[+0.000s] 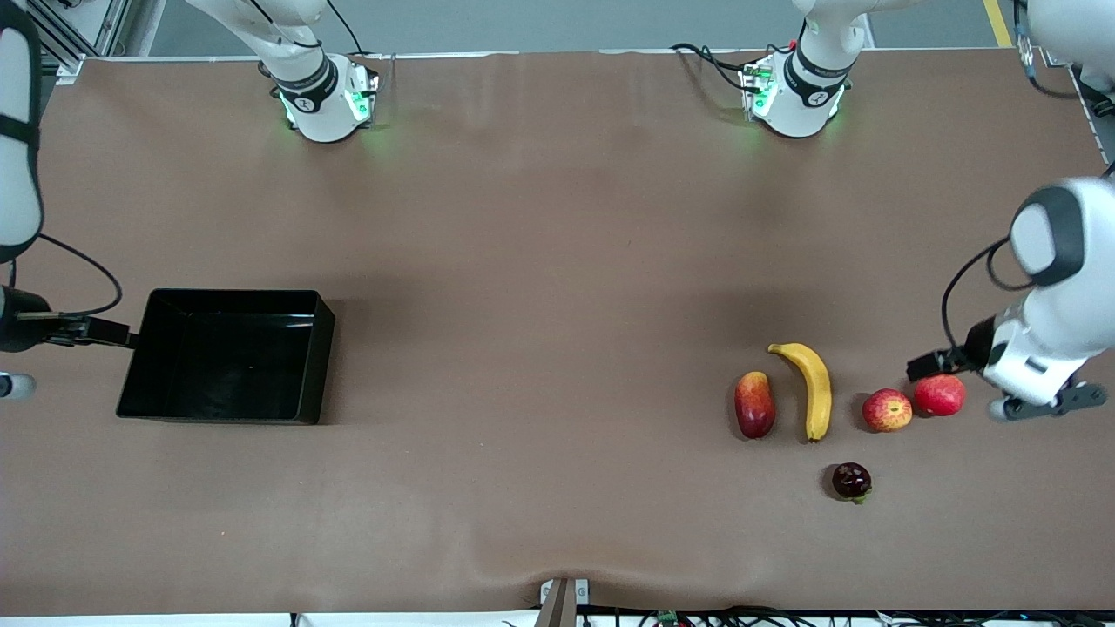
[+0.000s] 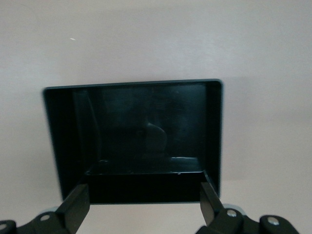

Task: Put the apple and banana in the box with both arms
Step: 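Reach the left gripper to the small apple while the right gripper reaches the box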

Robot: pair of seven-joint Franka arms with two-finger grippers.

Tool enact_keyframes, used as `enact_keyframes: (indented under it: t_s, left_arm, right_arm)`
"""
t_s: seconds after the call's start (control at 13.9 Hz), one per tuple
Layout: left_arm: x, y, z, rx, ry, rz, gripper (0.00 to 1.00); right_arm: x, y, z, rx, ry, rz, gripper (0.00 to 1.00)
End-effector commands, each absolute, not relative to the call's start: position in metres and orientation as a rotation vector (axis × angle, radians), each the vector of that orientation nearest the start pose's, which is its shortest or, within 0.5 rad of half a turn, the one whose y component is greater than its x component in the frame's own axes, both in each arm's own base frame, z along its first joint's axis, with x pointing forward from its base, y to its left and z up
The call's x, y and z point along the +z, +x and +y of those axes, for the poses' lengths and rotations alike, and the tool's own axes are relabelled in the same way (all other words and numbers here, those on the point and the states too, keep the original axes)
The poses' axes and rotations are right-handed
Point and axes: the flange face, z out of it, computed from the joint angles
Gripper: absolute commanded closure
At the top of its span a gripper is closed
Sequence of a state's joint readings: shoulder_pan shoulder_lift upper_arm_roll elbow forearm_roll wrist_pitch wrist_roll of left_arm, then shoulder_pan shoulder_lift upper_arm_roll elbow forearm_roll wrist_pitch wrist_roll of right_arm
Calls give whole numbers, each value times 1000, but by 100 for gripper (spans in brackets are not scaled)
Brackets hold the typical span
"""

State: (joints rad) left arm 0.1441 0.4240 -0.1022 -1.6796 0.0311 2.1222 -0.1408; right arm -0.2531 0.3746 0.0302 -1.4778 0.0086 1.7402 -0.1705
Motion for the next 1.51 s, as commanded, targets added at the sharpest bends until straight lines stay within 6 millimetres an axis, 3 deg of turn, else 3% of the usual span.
enact_keyframes:
  t_s: [0.0,0.22,0.5,0.86,1.01,1.3,1.44]
  left_arm:
    - [309,680,27,-49,-3158,-263,0]
    - [259,684,32,-48,-3147,-247,0]
    - [225,685,37,-68,-3127,-219,0]
    - [223,684,38,-64,-3087,-157,0]
    - [223,685,38,-67,-3087,-155,0]
    - [214,684,44,-55,-3046,-106,0]
    - [213,684,46,-60,-3043,-115,0]
  right_arm:
    - [420,648,-190,146,-3086,-5,0]
    - [390,649,-213,158,-3073,-14,0]
    - [340,649,-225,238,-3046,9,0]
    - [320,646,-230,247,-3046,18,0]
    - [296,644,-248,214,-3049,43,0]
    - [244,636,-252,71,-3088,-46,0]
    - [226,626,-256,98,-3079,-24,0]
